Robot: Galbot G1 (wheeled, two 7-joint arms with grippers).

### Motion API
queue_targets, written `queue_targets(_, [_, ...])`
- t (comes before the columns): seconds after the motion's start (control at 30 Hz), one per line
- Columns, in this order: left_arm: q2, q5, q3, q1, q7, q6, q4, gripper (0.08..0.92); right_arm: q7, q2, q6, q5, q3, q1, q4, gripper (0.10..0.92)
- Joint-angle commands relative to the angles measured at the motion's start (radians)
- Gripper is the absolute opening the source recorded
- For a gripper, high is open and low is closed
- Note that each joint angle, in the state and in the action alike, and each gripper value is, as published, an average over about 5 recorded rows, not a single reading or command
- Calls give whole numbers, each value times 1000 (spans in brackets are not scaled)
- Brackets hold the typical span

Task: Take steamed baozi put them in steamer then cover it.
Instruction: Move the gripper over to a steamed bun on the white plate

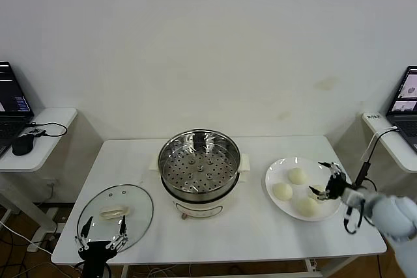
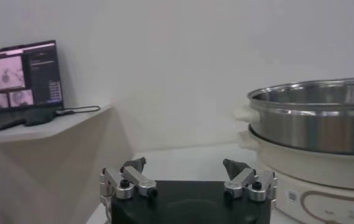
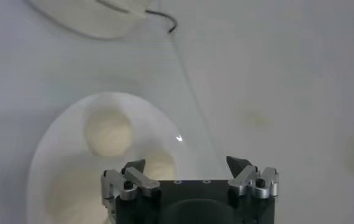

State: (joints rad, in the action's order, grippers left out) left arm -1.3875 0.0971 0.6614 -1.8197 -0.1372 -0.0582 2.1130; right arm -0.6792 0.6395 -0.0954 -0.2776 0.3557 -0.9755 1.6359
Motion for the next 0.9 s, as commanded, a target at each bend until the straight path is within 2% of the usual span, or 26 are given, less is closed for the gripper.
queue_targets(0.03, [0, -11, 9, 1, -15, 5, 0, 823, -381, -95, 18, 17, -683, 733, -347, 823])
queue_targets(0.2, [2, -10, 14, 5, -16, 7, -1, 823, -438, -35, 41, 35, -783, 829, -476, 823])
queue_targets(0.47, [12, -5, 35, 9, -15, 12, -2, 823, -444, 109, 69, 15, -853, 895, -659, 823])
queue_targets(0.9, [14, -4, 51, 11, -15, 14, 0, 823, -413, 238, 65, -64, -862, 891, -792, 823])
